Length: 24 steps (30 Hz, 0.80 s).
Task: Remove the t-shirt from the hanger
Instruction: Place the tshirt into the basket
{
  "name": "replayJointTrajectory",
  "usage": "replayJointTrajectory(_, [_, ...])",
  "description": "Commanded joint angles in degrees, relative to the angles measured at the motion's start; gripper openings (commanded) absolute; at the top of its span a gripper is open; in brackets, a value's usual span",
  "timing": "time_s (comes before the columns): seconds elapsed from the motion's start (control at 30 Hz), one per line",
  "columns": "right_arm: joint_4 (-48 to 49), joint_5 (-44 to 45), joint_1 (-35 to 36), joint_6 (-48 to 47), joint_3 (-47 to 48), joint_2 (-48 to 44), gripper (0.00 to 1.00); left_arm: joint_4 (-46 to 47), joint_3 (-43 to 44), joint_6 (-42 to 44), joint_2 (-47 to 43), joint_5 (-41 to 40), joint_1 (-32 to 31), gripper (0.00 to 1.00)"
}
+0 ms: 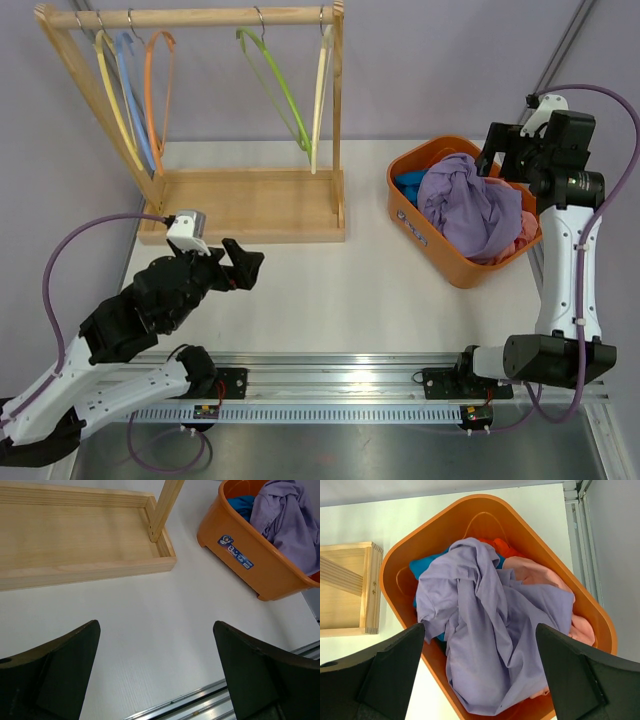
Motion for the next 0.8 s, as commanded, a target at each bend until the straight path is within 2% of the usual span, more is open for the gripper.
replayJointTrajectory(0.0, [1.1,1.2,-0.2,0.3,-2.6,-4.7,0.99,-0.8,2.8,-4.3,-1.4,-5.3,0.2,0.99])
replayJointTrajectory(0.43, [1.6,2.3,-0.2,0.6,-11.8,-15.2,1.0,-6.3,4.6,-8.5,-1.7,-7.8,0.2,0.99])
replayJointTrajectory(0.77, [1.0,0.3,-0.2,0.3,-13.4,-17.5,1.0,-6.8,3.2,-7.8,-3.5,-7.0,0.2,0.99])
